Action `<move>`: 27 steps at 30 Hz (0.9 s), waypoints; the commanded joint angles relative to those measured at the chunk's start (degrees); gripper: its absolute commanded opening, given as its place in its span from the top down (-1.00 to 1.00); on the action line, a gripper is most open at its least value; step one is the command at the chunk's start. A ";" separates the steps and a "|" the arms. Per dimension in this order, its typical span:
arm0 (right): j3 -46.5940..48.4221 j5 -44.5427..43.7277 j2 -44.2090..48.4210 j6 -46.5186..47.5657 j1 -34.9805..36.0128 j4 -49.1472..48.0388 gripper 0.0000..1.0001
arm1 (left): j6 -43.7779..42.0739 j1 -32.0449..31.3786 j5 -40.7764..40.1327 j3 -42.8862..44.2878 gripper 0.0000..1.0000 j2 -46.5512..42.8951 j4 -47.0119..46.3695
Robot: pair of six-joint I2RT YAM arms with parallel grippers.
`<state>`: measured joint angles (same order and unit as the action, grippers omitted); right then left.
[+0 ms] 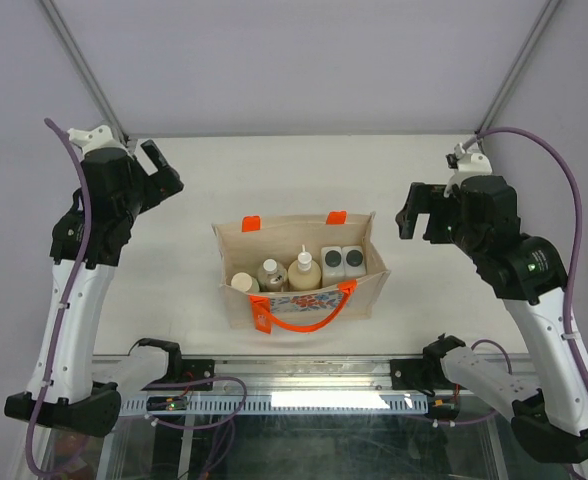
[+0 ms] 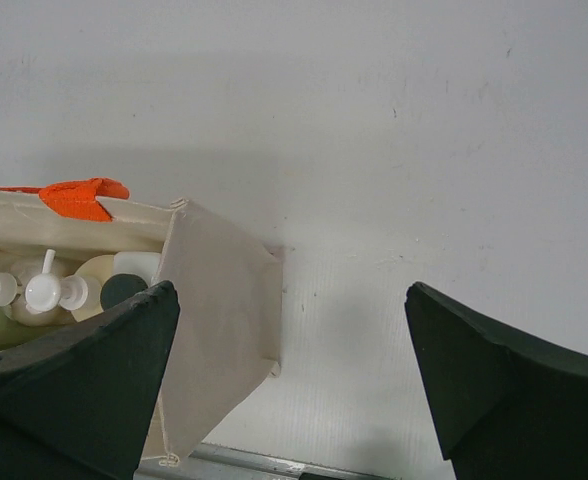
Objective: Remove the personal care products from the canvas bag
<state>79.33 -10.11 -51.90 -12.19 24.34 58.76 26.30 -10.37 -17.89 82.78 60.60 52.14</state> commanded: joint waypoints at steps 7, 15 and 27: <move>0.04 13.10 0.68 -5.77 -2.99 -1.26 -0.99 | 6.17 5.96 25.48 -7.20 -0.98 -5.86 -11.05; 3.61 30.94 -4.74 -7.20 -3.37 -2.18 -0.99 | 13.08 4.76 41.66 -13.84 -0.98 -4.41 -17.67; 0.59 44.28 -8.50 -17.36 6.48 -11.20 -0.98 | 19.83 -12.39 38.41 -18.57 -0.98 -7.31 -19.35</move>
<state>80.23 28.82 -60.66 -26.20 27.70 52.27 42.78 -20.82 19.25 64.49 56.31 35.73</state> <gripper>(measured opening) 0.994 0.992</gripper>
